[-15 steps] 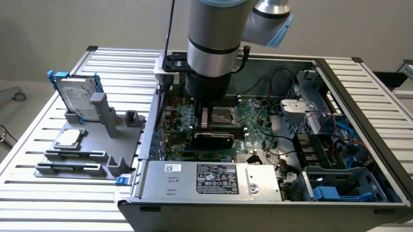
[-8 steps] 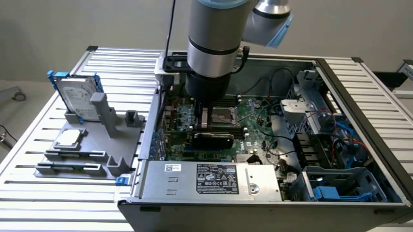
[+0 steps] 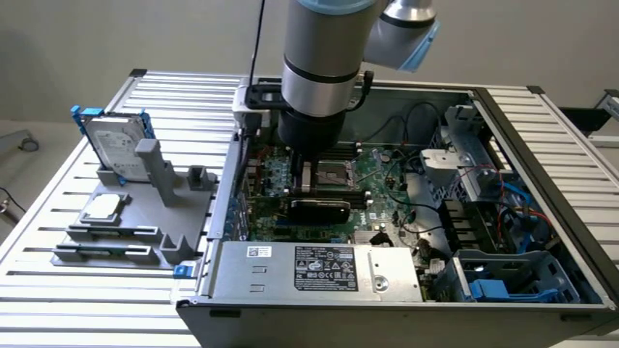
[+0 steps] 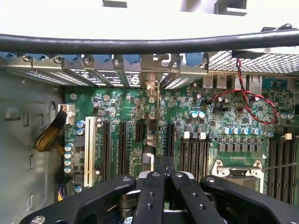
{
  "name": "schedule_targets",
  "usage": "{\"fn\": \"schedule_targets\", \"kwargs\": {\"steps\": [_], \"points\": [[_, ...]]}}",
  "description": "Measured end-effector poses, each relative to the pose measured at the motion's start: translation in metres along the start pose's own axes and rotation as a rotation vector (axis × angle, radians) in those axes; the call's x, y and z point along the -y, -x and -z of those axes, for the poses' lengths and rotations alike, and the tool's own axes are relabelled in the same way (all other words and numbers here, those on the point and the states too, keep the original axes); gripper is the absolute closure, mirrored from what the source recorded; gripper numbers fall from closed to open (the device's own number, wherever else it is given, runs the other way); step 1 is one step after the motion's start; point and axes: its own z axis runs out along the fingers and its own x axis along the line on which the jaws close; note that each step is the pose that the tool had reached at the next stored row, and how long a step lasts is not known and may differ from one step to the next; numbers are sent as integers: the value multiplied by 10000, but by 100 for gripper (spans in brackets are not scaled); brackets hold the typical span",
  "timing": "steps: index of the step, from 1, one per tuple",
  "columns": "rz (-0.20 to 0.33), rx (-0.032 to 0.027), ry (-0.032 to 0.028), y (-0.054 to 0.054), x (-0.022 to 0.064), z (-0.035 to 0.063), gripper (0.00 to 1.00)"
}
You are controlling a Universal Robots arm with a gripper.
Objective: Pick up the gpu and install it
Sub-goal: 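Press down on the gpu until it lock into place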
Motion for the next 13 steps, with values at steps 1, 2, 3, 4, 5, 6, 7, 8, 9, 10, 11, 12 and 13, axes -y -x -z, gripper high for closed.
{"fn": "schedule_targets", "kwargs": {"steps": [1, 2, 3, 4, 5, 6, 7, 8, 9, 10, 11, 12, 13], "points": [[10, -4, 0, 2, 1, -4, 89], [18, -10, 1, 3, 1, -6, 89], [24, -17, 2, 3, 1, -6, 89], [27, -24, 2, 4, 1, -7, 89], [30, -32, 3, 4, 2, -9, 89], [31, -42, 4, 5, 2, -10, 89], [32, -54, 5, 5, 2, -12, 89], [32, -63, 4, 6, 2, -15, 89], [32, -72, 5, 7, 2, -17, 89], [33, -79, 5, 7, 2, -19, 89], [34, -86, 5, 8, 2, -20, 89], [34, -92, 5, 9, 3, -22, 89], [34, -97, 6, 9, 3, -23, 89]]}}
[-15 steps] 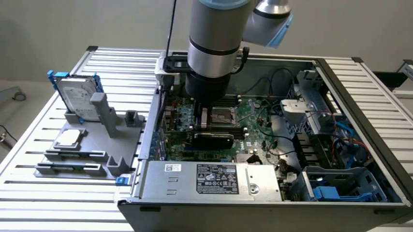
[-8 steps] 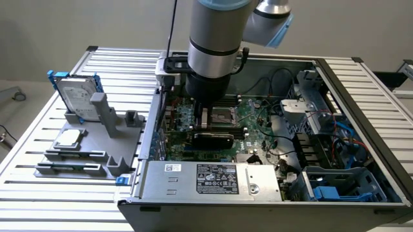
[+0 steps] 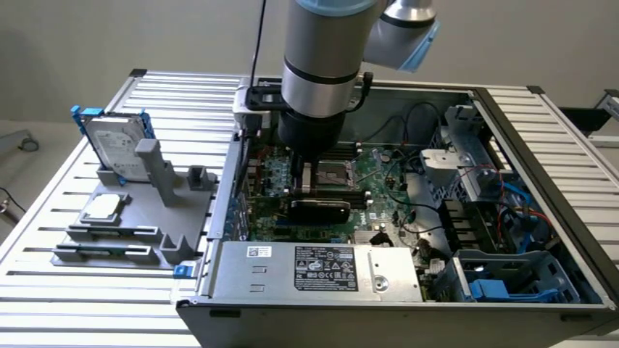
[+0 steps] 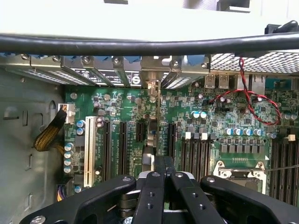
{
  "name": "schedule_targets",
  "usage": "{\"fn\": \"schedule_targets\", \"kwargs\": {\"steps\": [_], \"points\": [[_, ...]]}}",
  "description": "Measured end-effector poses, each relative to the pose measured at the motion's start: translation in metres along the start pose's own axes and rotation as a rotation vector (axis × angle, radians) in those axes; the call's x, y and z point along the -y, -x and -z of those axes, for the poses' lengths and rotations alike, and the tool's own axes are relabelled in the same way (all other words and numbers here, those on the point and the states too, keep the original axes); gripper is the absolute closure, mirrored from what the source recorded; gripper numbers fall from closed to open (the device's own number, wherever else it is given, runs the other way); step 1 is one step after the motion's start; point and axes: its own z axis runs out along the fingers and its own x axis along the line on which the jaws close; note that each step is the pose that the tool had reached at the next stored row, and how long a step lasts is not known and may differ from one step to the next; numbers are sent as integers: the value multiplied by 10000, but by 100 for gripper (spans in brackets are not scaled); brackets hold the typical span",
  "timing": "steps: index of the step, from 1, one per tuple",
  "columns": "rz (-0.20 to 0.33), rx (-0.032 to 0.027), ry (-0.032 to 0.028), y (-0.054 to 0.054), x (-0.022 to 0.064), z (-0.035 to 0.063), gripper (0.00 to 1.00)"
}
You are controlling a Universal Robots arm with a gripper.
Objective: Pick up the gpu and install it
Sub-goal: 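Press down on the gpu until it lock into place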
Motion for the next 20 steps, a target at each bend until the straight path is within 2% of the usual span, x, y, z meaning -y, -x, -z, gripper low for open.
{"fn": "schedule_targets", "kwargs": {"steps": [20], "points": [[-3, -30, 4, 0, 5, -72, 89]]}}
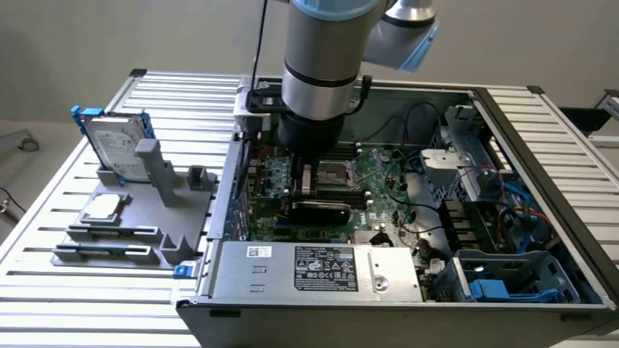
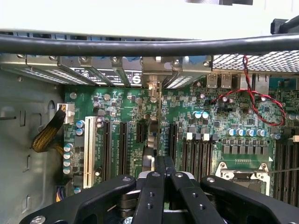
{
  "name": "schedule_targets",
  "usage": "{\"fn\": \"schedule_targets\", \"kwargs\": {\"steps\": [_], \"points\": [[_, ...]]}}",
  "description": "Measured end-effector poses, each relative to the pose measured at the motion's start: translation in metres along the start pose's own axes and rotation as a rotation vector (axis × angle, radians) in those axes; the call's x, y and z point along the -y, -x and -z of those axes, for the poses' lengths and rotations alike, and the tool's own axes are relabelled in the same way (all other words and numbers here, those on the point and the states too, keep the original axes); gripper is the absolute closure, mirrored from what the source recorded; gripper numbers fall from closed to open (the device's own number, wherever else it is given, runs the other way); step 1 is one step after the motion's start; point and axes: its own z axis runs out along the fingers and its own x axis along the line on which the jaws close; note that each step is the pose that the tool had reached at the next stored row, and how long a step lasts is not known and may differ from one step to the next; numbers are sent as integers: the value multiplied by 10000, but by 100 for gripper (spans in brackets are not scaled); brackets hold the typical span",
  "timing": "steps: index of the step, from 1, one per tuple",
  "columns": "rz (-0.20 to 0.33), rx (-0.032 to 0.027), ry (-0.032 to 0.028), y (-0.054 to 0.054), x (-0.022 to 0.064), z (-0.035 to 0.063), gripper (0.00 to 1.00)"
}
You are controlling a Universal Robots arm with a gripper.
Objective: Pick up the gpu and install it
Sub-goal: 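Press down on the gpu until it lock into place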
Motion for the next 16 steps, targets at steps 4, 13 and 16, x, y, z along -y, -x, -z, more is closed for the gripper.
{"fn": "schedule_targets", "kwargs": {"steps": [4, 13, 16], "points": [[0, 26, 4, 5, -2, 35, 89], [-10, 13, 210, 10, -47, 146, 89], [-23, 21, 469, 12, -84, 147, 89]]}}
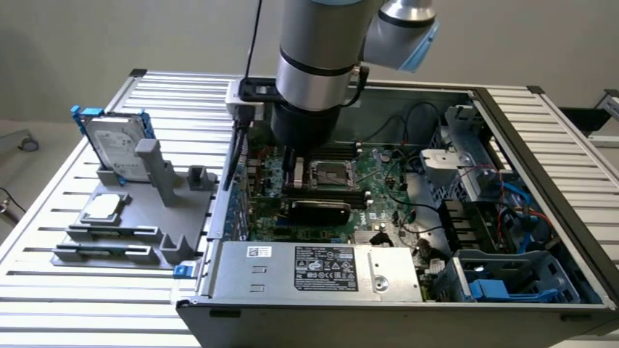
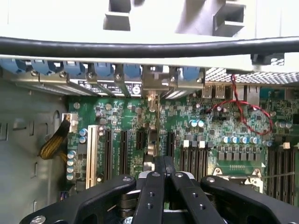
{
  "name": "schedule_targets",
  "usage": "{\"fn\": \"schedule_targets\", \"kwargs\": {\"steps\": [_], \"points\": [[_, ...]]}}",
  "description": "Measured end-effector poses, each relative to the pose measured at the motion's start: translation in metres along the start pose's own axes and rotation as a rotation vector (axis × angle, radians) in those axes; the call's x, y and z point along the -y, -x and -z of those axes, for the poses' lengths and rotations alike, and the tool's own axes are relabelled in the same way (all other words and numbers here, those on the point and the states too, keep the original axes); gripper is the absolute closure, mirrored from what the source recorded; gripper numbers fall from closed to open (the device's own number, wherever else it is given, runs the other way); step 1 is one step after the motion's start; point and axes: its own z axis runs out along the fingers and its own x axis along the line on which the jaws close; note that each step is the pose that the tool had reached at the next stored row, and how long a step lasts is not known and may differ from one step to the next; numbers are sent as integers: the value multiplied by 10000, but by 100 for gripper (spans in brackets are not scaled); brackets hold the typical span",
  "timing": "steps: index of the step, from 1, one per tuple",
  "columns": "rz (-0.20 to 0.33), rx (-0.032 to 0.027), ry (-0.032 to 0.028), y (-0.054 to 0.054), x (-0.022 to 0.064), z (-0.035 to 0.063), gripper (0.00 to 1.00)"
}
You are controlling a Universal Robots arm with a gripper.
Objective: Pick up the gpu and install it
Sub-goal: 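Press down on the gpu until it lock into place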
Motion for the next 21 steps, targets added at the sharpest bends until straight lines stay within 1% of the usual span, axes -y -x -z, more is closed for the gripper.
{"fn": "schedule_targets", "kwargs": {"steps": [3, 6, 7, 8, 9, 11, 15, 16, 17, 18, 19, 20, 21], "points": [[-15, 11, 320, 1, -36, -4, 89], [-35, 19, 683, 2, -66, -9, 89], [-42, 18, 784, 2, -74, -10, 89], [-49, 10, 865, 3, -80, -10, 89], [-56, -13, 910, 3, -83, -8, 89], [-67, -77, 967, 3, -86, -6, 89], [-104, -253, 1071, 3, -92, 1, 89], [-114, -302, 1097, 4, -93, 1, 89], [-128, -369, 1129, 4, -95, 1, 89], [-147, -461, 1164, 4, -98, 1, 89], [-169, -579, 1210, 4, -101, 0, 89], [-198, -723, 1258, 4, -105, 0, 89], [-225, -854, 1304, 5, -111, -1, 89]]}}
